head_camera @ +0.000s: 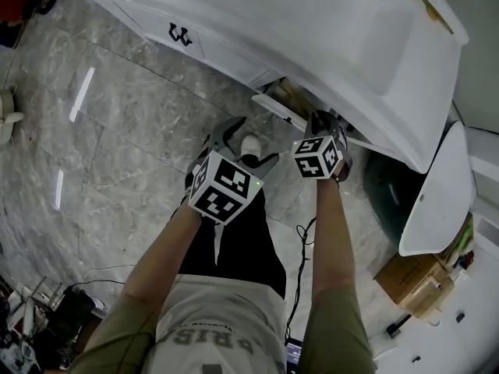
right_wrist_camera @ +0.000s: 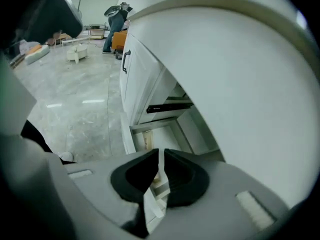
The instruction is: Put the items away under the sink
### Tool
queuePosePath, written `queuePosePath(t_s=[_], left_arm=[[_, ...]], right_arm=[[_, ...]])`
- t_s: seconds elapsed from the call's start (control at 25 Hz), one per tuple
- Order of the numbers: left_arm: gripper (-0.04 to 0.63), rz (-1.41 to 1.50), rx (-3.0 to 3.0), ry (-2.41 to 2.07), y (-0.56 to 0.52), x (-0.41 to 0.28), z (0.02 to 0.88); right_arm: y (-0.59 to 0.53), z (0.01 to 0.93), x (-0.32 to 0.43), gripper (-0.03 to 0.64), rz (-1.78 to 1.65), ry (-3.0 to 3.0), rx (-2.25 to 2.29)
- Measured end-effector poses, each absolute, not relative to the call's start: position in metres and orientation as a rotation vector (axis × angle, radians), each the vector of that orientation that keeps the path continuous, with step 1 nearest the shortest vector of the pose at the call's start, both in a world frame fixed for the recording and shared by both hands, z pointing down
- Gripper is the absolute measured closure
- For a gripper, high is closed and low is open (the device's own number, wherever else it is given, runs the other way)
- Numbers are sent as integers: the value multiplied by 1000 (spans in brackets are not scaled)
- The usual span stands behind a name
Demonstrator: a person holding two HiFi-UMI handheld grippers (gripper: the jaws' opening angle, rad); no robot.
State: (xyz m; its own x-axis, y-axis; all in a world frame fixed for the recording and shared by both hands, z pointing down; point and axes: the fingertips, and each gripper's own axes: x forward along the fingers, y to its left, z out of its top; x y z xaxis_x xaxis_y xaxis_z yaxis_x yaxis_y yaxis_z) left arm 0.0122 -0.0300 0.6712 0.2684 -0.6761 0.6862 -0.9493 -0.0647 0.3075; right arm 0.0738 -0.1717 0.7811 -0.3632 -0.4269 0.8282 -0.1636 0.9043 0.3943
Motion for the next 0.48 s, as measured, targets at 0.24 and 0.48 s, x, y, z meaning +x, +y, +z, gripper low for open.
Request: queuePosePath(t_s=[0.24, 0.48], left_arm=[[210, 475, 1845, -1511, -34, 8, 623], [210, 425, 1822, -1564, -28, 6, 579]], right_arm=[[-155, 718, 88, 594, -326, -1998, 503], [-135, 644, 111, 594, -271, -2079, 710]])
